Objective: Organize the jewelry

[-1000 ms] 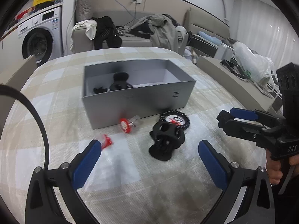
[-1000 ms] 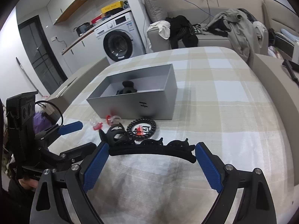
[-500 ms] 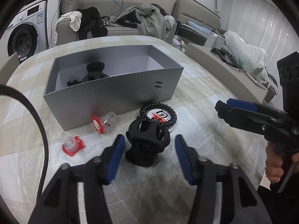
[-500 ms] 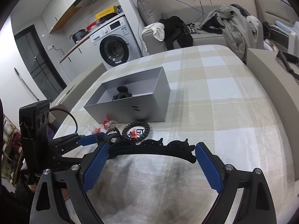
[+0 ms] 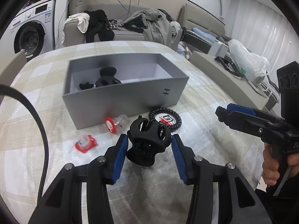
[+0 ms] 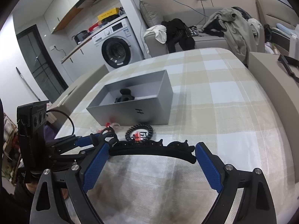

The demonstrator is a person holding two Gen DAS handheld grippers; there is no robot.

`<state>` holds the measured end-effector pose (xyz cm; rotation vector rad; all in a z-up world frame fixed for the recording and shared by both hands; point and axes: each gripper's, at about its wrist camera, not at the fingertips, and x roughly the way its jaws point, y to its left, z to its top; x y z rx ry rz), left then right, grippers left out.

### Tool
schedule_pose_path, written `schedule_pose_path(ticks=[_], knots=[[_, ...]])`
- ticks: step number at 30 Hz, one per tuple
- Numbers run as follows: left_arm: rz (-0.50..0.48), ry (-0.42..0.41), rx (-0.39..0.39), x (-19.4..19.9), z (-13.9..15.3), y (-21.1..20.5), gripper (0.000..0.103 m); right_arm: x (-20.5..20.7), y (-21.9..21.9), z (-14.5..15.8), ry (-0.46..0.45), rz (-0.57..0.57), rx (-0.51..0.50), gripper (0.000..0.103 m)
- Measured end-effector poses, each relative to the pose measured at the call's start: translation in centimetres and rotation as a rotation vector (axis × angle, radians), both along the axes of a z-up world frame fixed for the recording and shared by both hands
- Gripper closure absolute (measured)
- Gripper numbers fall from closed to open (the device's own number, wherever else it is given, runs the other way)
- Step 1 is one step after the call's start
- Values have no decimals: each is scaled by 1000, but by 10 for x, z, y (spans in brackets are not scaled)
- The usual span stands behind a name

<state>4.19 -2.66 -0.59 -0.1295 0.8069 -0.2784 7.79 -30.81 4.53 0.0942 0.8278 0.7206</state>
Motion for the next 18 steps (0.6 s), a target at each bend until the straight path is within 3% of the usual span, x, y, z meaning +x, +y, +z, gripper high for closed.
schedule_pose_path(ticks=[2,7,12,18], knots=[[20,-18,-13,-2,4,4,61,1,3,4,-11,18,8,19],[65,-49,-26,-5,11,11,61,7,13,0,-4,46,-18,21],[71,-40,-25,-3,9,12,61,5,14,-16,20,58,-116,20],[73,-40,-32,-2,9,14,61,-7,22,-31,34,75,-226,12]])
